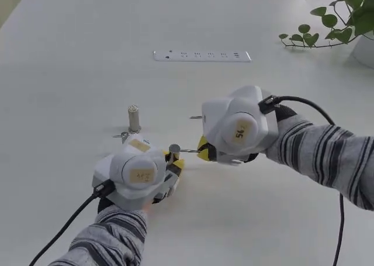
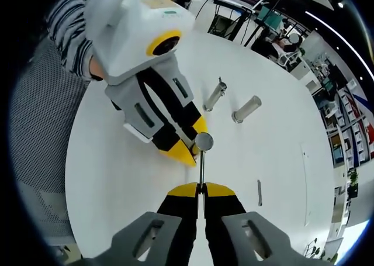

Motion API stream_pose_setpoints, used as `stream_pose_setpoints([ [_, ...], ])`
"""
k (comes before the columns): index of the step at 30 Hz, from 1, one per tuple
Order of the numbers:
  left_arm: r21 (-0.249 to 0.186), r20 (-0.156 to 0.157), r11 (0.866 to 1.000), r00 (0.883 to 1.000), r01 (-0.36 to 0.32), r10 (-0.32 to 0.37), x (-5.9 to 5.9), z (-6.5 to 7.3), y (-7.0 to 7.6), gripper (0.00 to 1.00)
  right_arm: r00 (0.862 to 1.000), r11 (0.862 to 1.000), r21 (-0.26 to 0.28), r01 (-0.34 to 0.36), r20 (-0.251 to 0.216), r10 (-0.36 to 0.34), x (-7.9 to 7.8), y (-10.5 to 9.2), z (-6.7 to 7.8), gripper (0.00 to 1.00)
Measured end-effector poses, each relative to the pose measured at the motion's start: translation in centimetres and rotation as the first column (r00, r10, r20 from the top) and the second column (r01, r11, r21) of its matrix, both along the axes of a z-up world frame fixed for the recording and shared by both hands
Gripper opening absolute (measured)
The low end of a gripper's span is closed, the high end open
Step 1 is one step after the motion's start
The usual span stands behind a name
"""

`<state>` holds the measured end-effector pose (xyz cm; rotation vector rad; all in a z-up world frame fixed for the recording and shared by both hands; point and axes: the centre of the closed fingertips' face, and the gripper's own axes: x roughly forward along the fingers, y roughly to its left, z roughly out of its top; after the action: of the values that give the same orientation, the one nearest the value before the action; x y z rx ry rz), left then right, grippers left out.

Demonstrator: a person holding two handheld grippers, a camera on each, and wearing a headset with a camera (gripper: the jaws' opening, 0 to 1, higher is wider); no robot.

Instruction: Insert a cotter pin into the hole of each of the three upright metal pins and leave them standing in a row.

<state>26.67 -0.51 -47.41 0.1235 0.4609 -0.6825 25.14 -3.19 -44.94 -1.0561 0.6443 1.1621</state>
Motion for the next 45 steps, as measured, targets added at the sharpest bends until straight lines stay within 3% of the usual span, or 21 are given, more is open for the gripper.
stream_pose_setpoints([
  [45,-0.024,-0.013,0.996,0.996,-0.091,0.091,0.0,-0.2,0.2,0.10,0.998,0.996,0.076,-0.050,0.043,0.047,0.3,3.0,0.3,0.00],
])
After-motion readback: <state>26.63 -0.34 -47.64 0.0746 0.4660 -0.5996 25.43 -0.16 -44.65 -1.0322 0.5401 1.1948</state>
